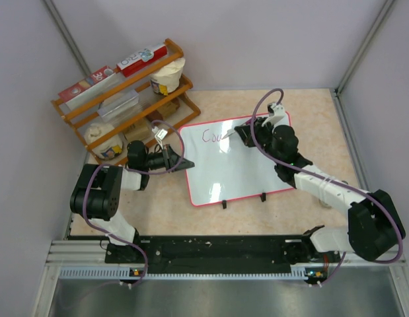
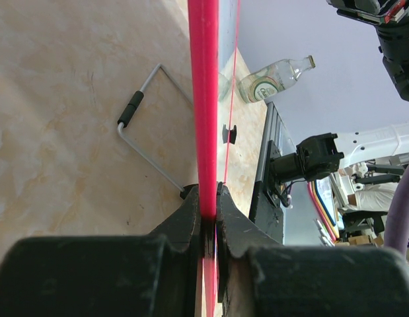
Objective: Write a sentence on the whiteboard
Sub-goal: Write with the whiteboard marker on the whiteboard.
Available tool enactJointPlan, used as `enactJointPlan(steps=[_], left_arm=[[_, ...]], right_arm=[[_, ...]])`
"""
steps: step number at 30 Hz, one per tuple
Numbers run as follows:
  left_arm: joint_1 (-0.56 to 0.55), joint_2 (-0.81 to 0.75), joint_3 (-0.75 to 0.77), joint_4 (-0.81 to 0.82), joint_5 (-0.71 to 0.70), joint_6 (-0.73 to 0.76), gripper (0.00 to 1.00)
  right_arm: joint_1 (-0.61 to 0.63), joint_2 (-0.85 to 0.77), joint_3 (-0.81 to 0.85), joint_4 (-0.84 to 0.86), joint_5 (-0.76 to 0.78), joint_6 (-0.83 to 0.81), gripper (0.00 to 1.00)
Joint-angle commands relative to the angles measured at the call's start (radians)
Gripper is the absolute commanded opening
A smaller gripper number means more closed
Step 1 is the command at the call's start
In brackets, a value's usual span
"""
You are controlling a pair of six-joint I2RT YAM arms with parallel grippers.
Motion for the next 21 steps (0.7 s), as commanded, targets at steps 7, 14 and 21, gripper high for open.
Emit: enactJointPlan(steps=[7, 14, 21], left_arm=[[0.0, -0.004, 0.021, 0.02, -0.031, 0.075, 0.0], [0.002, -0.002, 0.018, 0.023, -0.031, 0.072, 0.0], [0.002, -0.002, 0.019, 0.02, -0.033, 0.074, 0.0]], right_arm=[[-0.053, -0.036, -0.006, 0.045, -0.046, 0.035, 0.0], [-0.07, -0.027, 0.029, 0.033, -0.079, 0.035, 0.0], [-0.069, -0.032, 0.051, 0.021, -0.082, 0.024, 0.0]])
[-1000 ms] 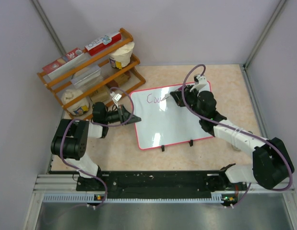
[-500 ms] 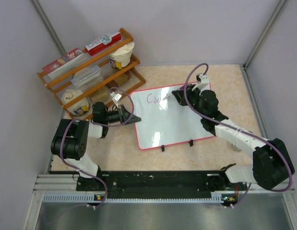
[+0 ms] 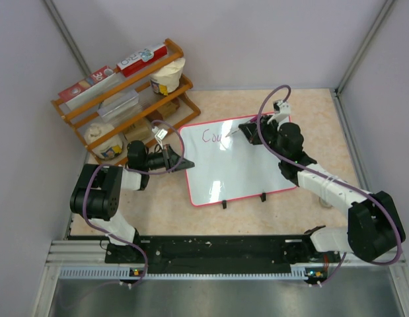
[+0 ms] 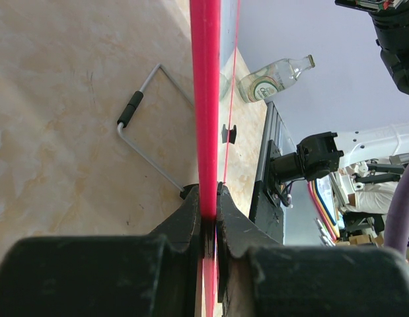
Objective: Write a sentence on the whiteboard
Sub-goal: Write with the whiteboard marker on the whiteboard.
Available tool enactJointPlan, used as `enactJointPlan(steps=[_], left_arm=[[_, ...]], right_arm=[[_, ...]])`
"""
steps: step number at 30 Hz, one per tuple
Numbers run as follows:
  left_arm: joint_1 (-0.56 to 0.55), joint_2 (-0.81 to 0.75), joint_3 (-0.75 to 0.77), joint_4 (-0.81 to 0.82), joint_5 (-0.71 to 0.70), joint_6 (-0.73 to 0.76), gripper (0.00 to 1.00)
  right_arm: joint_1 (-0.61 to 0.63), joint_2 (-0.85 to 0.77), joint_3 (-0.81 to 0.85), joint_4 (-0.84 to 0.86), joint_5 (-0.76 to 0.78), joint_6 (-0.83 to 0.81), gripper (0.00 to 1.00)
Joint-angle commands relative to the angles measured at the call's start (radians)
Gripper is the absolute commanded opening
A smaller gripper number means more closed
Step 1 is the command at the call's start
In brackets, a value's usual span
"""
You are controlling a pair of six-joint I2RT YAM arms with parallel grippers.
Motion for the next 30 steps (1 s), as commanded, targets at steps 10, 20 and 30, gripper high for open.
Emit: enactJointPlan(steps=[10, 20, 30], left_arm=[[0.002, -0.004, 0.019, 0.017, -0.034, 0.074, 0.0], [0.002, -0.004, 0.019, 0.011, -0.034, 0.079, 0.0], [0.002, -0.005, 0.021, 0.008, -0.036, 0.082, 0.0]], right_arm=[[-0.006, -0.015, 0.068, 0.038, -0.029, -0.004, 0.0], [-0.006, -0.003, 0.092, 0.051, -0.037, -0.001, 0.0], [-0.005, 0.04, 0.109, 0.031, -0.005, -0.022, 0.0]])
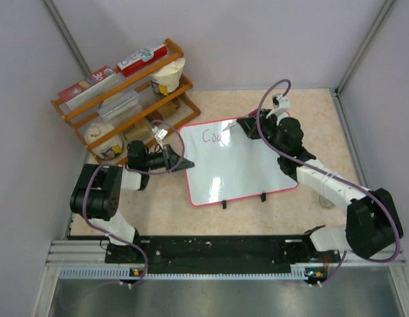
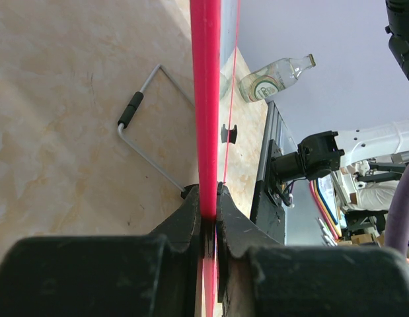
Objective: Write a sentence on the whiteboard
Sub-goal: Write with the whiteboard marker on the whiteboard.
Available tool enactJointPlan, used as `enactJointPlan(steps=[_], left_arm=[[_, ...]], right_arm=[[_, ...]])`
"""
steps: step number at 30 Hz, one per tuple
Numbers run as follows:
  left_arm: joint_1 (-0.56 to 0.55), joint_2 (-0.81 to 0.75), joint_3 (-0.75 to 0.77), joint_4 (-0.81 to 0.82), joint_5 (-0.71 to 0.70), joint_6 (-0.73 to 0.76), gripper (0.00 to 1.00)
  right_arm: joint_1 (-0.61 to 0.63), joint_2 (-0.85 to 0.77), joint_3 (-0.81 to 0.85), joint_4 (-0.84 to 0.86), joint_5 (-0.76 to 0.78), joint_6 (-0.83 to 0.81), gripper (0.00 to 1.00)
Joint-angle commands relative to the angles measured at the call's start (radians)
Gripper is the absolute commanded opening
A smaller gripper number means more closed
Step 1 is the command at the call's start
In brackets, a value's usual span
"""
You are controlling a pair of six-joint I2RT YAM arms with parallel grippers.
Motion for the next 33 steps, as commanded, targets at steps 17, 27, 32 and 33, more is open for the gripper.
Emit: enactJointPlan(steps=[17, 27, 32, 33], left_arm=[[0.002, -0.007, 0.021, 0.005, -0.036, 0.076, 0.0], [0.0, -0.008, 0.019, 0.001, -0.039, 0.079, 0.0], [0.002, -0.008, 0.019, 0.001, -0.039, 0.079, 0.0], [0.002, -0.01, 0.019, 0.001, -0.039, 0.079, 0.0]], right_arm=[[-0.006, -0.005, -0.026, -0.015, 0.034, -0.048, 0.0], [-0.006, -0.031, -0.072, -0.018, 0.033, -0.053, 0.0], [-0.004, -0.048, -0.101, -0.014, 0.026, -0.054, 0.0], [-0.007, -0.048, -0.102, -0.012, 0.028, -0.054, 0.0]])
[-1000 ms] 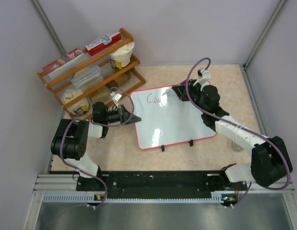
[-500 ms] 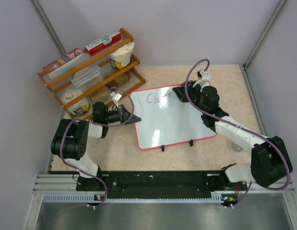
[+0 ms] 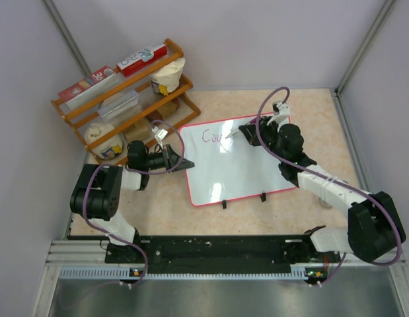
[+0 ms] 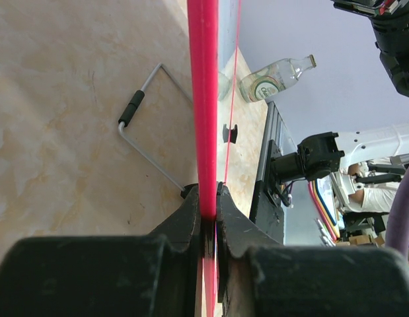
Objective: Write a sentence on the whiteboard
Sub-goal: Write with the whiteboard marker on the whiteboard.
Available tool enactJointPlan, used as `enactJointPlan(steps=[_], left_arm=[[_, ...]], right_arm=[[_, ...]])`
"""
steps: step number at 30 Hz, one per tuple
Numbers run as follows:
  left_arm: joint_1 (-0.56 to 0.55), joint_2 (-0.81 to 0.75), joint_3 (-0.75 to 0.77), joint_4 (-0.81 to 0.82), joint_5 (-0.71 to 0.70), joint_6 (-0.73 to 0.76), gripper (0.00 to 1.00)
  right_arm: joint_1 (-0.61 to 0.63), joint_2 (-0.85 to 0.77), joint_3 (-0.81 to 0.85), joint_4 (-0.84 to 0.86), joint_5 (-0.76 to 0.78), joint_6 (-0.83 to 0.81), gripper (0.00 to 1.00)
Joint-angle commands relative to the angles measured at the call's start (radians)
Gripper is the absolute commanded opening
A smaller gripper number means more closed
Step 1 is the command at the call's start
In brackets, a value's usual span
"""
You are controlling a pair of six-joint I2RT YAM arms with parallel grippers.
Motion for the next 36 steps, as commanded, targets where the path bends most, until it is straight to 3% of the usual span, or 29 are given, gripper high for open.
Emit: enactJointPlan(steps=[1, 36], left_arm=[[0.002, -0.01, 0.019, 0.01, -0.037, 0.082, 0.0], [0.002, -0.013, 0.02, 0.004, -0.037, 0.085, 0.0]], right_arm=[[-0.006, -0.025, -0.03, -0.011, 0.01, -0.03, 0.0], [-0.006, 0.043, 0.084, 0.012, 0.049, -0.026, 0.0]])
